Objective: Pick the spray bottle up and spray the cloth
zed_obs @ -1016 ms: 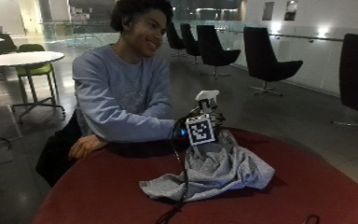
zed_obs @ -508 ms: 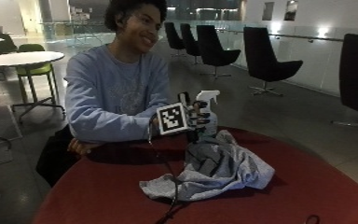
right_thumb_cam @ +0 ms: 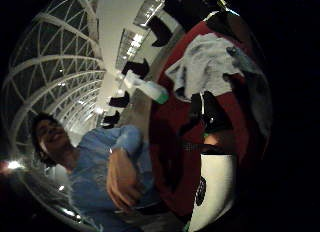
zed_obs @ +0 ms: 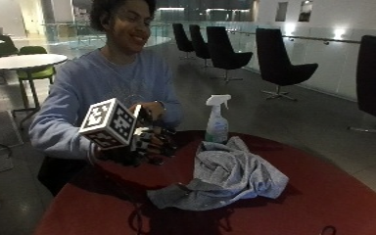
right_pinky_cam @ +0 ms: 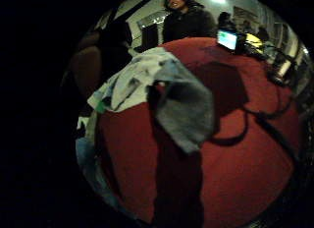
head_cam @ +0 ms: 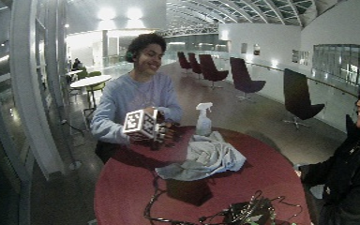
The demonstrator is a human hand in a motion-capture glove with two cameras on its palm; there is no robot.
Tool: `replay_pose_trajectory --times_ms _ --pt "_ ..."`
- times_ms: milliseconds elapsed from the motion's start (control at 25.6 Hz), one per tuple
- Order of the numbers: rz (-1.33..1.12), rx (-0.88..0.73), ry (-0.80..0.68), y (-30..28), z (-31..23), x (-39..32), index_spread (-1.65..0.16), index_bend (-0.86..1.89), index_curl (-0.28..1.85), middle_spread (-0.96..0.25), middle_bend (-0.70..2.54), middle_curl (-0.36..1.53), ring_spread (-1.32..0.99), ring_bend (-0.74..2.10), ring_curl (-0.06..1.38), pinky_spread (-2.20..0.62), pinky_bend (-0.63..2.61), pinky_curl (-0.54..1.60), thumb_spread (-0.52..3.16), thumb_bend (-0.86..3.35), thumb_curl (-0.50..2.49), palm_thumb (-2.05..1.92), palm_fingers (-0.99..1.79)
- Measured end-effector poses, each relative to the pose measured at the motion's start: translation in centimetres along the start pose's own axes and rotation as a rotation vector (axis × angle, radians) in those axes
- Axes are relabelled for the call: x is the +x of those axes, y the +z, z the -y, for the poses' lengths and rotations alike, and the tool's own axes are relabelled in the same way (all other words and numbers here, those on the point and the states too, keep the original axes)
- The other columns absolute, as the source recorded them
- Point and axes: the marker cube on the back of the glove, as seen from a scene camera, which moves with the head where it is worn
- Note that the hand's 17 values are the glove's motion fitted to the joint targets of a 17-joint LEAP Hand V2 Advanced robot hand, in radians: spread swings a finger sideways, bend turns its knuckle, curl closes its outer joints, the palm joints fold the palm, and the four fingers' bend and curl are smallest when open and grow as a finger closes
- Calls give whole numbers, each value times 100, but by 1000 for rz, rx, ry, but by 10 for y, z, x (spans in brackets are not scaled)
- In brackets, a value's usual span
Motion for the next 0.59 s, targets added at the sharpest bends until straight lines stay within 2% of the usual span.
replay_pose_trajectory --times_ms 312,586 --pt "-291 11 79 -44 -33 55 -36 14 29 -3 18 41 -2 38 35 19 24 34 104 -2 57 92 70" --pt "-362 -6 104 -47 -37 68 -36 15 30 -3 18 40 -2 38 35 20 21 34 105 -2 56 92 72"
